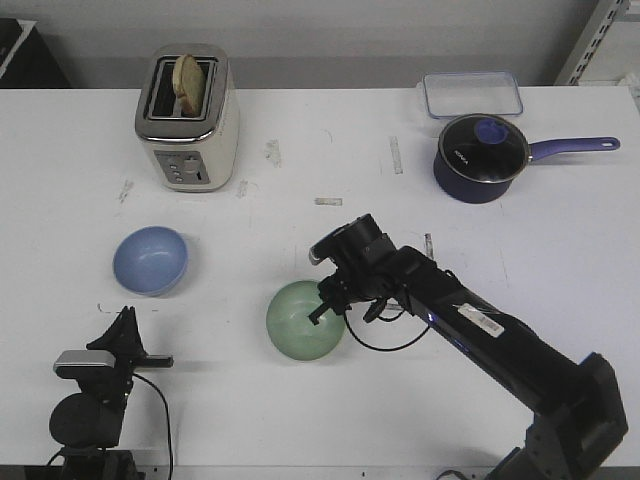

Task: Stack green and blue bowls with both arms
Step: 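Drag the green bowl with the right gripper toward the table center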

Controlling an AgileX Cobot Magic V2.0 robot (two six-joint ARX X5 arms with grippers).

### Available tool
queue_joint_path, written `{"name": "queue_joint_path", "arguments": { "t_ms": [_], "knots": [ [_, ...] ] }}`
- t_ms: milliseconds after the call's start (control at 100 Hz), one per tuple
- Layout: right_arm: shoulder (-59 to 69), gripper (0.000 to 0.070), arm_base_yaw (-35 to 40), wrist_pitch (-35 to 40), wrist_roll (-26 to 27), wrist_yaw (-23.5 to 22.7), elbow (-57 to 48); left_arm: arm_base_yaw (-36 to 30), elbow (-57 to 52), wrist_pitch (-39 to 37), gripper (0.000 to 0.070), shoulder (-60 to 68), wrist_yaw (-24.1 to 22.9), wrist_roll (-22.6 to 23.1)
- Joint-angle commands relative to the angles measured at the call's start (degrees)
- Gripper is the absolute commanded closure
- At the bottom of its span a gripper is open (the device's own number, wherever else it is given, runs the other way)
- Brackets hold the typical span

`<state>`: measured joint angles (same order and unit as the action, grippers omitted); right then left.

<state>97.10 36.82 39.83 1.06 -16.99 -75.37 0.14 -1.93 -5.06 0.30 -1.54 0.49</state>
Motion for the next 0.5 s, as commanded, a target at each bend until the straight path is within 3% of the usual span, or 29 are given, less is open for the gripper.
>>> {"name": "queue_joint_path", "arguments": {
  "t_ms": [0, 360, 410, 490],
  "knots": [
    [2.6, 0.07, 0.4, -0.9, -1.4, 0.5, -0.9, 0.0, 1.2, -0.5, 0.0699, 0.0, 0.1, -0.2],
    [5.1, 0.0683, 0.4, -1.1, -3.9, 0.4, -0.9, 0.0, 1.2, -0.5, 0.0699, 0.0, 0.1, -0.1],
    [5.1, 0.0628, 0.3, -0.8, -3.9, 0.3, -0.9, 0.0, 1.2, -0.5, 0.0699, 0.0, 0.1, -0.1],
    [5.0, 0.0451, 0.3, -0.7, -3.9, 0.0, -0.9, 0.0, 1.2, -0.5, 0.0699, 0.0, 0.1, -0.1]
  ]
}}
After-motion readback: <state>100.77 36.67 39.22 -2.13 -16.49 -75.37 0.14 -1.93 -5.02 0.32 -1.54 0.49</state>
